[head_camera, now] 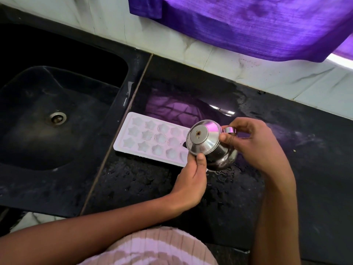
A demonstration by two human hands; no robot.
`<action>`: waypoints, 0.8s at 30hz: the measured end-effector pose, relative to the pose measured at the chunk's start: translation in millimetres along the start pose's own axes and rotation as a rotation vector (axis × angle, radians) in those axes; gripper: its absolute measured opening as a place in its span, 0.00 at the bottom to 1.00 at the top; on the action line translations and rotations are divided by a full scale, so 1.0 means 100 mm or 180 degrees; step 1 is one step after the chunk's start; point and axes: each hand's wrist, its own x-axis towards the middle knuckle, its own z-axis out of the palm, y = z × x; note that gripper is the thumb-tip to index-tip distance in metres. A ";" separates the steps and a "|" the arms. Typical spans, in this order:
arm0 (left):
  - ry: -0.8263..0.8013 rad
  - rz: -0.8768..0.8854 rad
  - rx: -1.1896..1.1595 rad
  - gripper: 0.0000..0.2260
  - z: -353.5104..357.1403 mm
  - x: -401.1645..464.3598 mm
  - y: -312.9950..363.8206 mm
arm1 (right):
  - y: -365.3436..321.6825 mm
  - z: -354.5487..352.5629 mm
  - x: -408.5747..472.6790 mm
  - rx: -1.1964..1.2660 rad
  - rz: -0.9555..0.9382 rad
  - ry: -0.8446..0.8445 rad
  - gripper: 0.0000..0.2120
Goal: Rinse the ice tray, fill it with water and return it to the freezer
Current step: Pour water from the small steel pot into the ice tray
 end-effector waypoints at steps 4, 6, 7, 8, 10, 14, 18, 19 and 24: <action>0.0012 -0.0037 0.0013 0.21 0.02 -0.02 -0.03 | -0.03 0.00 -0.01 -0.0111 0.0009 -0.0045 0.17; 0.0011 -0.0048 0.0008 0.21 0.03 -0.02 -0.03 | -0.04 -0.01 -0.01 -0.0127 0.0004 -0.0048 0.19; 0.0008 -0.0050 0.0009 0.21 0.03 -0.02 -0.03 | -0.04 -0.01 -0.01 -0.0144 0.0001 -0.0051 0.17; 0.0005 -0.0048 -0.0004 0.21 0.03 -0.02 -0.03 | -0.03 -0.01 -0.01 -0.0167 -0.0002 -0.0050 0.15; -0.0001 -0.0041 -0.0034 0.21 0.03 -0.02 -0.04 | -0.03 -0.01 -0.01 -0.0210 -0.0014 -0.0042 0.13; -0.0017 -0.0010 -0.0013 0.21 0.02 -0.02 -0.04 | -0.03 -0.01 -0.02 -0.0224 -0.0015 -0.0023 0.12; 0.0002 0.0087 -0.0021 0.21 0.02 -0.01 -0.06 | -0.05 -0.03 -0.03 -0.0194 0.0008 -0.0019 0.14; 0.0004 0.0116 -0.0021 0.21 0.03 -0.01 -0.06 | -0.07 -0.04 -0.04 -0.0163 0.0013 -0.0021 0.15; 0.0071 0.0319 0.0013 0.21 0.02 -0.04 -0.04 | -0.07 -0.07 -0.06 0.0230 0.0010 -0.0026 0.14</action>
